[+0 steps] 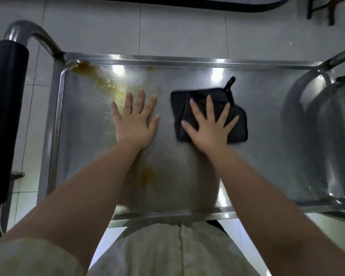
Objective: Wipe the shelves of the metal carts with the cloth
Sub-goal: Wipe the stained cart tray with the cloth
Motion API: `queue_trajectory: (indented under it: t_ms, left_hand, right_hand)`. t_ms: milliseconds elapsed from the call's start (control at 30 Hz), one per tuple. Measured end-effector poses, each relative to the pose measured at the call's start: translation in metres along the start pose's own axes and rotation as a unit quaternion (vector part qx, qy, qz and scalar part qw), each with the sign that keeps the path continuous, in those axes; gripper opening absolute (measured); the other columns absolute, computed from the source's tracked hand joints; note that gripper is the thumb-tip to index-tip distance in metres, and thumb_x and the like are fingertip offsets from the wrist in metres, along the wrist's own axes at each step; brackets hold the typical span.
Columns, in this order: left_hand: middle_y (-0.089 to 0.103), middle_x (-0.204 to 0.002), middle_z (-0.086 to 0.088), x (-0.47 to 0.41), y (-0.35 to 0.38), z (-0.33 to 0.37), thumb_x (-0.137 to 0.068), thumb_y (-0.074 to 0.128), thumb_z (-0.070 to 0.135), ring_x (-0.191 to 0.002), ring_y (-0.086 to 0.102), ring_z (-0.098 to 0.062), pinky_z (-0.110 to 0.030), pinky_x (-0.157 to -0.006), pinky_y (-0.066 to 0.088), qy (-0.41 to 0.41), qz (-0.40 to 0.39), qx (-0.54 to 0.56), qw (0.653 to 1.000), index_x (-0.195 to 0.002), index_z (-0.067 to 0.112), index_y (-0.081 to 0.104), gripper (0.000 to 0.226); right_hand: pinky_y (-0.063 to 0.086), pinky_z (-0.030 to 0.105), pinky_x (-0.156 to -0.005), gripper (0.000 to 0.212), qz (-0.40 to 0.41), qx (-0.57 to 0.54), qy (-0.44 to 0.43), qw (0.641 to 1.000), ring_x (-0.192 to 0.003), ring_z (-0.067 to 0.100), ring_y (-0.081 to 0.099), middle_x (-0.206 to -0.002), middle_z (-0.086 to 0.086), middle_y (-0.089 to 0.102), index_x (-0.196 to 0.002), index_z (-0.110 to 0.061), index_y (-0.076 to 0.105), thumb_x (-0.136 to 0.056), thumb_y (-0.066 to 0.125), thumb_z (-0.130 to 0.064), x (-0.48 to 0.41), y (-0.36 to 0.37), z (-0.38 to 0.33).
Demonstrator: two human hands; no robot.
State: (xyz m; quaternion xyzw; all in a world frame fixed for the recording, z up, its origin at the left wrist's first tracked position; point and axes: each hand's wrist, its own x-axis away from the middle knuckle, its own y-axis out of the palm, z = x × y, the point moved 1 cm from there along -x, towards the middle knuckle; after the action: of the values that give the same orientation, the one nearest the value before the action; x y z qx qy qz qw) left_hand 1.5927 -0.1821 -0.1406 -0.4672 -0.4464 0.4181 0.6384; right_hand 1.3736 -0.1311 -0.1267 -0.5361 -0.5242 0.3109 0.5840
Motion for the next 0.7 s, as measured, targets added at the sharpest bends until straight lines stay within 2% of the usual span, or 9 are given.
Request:
queue_trajectory:
  t_ms: [100, 200, 300, 400, 467, 533, 633, 700]
  left_hand:
    - [-0.006, -0.164, 0.008, -0.002, 0.003, -0.002, -0.096, 0.005, 0.065, -0.150, -0.010, -0.025, -0.063, -0.114, -0.010, -0.003, 0.001, -0.001, 1.000, -0.152, 0.047, -0.004, 0.060]
    - [-0.006, -0.164, 0.009, -0.003, 0.005, -0.002, -0.095, 0.005, 0.067, -0.150, -0.009, -0.024, -0.061, -0.114, -0.012, -0.007, 0.003, 0.000, 1.000, -0.152, 0.048, -0.004, 0.060]
    - [-0.007, -0.164, 0.009, -0.002, 0.003, -0.001, -0.095, 0.005, 0.068, -0.150, -0.009, -0.025, -0.062, -0.114, -0.011, -0.007, 0.000, -0.003, 1.000, -0.152, 0.048, -0.004, 0.061]
    - [-0.007, -0.164, 0.009, -0.001, 0.000, 0.001, -0.095, 0.006, 0.067, -0.150, -0.010, -0.025, -0.061, -0.114, -0.012, -0.012, -0.001, -0.001, 1.000, -0.152, 0.048, -0.003, 0.061]
    - [-0.007, -0.164, 0.009, 0.001, -0.001, 0.003, -0.096, 0.007, 0.065, -0.150, -0.010, -0.025, -0.061, -0.114, -0.012, -0.014, -0.002, 0.002, 1.000, -0.152, 0.047, -0.003, 0.060]
    - [-0.007, -0.164, 0.008, 0.001, -0.001, 0.003, -0.096, 0.007, 0.065, -0.150, -0.010, -0.025, -0.061, -0.114, -0.012, -0.013, 0.001, 0.002, 1.000, -0.153, 0.047, -0.003, 0.060]
    - [-0.009, -0.164, 0.008, 0.000, 0.000, 0.001, -0.096, 0.004, 0.065, -0.150, -0.011, -0.024, -0.060, -0.114, -0.013, -0.007, -0.004, -0.001, 1.000, -0.153, 0.046, -0.005, 0.060]
    - [-0.010, -0.164, 0.008, -0.001, 0.003, -0.001, -0.096, 0.001, 0.066, -0.150, -0.013, -0.024, -0.060, -0.113, -0.014, -0.003, -0.006, -0.008, 1.000, -0.152, 0.046, -0.007, 0.060]
  right_hand:
    - [-0.014, 0.075, -0.103, 0.075, -0.024, 0.044, 0.017, 0.999, -0.143, 0.046, -0.022, -0.164, -0.007, -0.011, -0.146, -0.058, -0.005, -0.080, 0.013, -0.086, -0.066, -0.022, 0.002]
    - [-0.012, 0.072, -0.107, 0.075, -0.021, 0.067, -0.015, 0.997, -0.145, 0.046, -0.018, -0.164, -0.006, -0.008, -0.148, -0.055, -0.005, -0.079, 0.008, -0.085, -0.059, -0.022, 0.007]
    - [-0.006, 0.072, -0.109, 0.074, -0.021, 0.052, -0.049, 0.997, -0.146, 0.045, -0.014, -0.164, -0.006, -0.008, -0.149, -0.055, -0.005, -0.082, 0.009, -0.083, 0.002, -0.006, 0.024]
    - [0.000, 0.074, -0.109, 0.071, -0.001, 0.044, -0.065, 0.997, -0.146, 0.048, -0.006, -0.165, -0.002, 0.002, -0.152, -0.049, 0.008, -0.088, 0.018, -0.078, 0.098, 0.019, 0.049]
    - [0.005, 0.075, -0.109, 0.070, -0.018, 0.045, -0.058, 0.997, -0.146, 0.049, -0.001, -0.165, 0.001, 0.010, -0.153, -0.047, 0.016, -0.089, 0.021, -0.076, 0.155, 0.032, 0.063]
    - [0.008, 0.075, -0.108, 0.069, -0.044, 0.039, -0.051, 0.997, -0.146, 0.049, 0.000, -0.164, 0.001, 0.012, -0.152, -0.047, 0.016, -0.090, 0.019, -0.077, 0.178, 0.035, 0.071]
    - [0.001, 0.074, -0.109, 0.069, -0.021, 0.024, -0.038, 0.999, -0.145, 0.050, -0.004, -0.165, -0.002, 0.006, -0.151, -0.052, 0.010, -0.088, 0.021, -0.078, 0.142, 0.022, 0.069]
    - [-0.002, 0.073, -0.109, 0.070, 0.004, 0.026, -0.019, 0.999, -0.145, 0.048, -0.009, -0.165, -0.005, -0.001, -0.148, -0.056, 0.002, -0.085, 0.020, -0.080, 0.079, 0.006, 0.068]
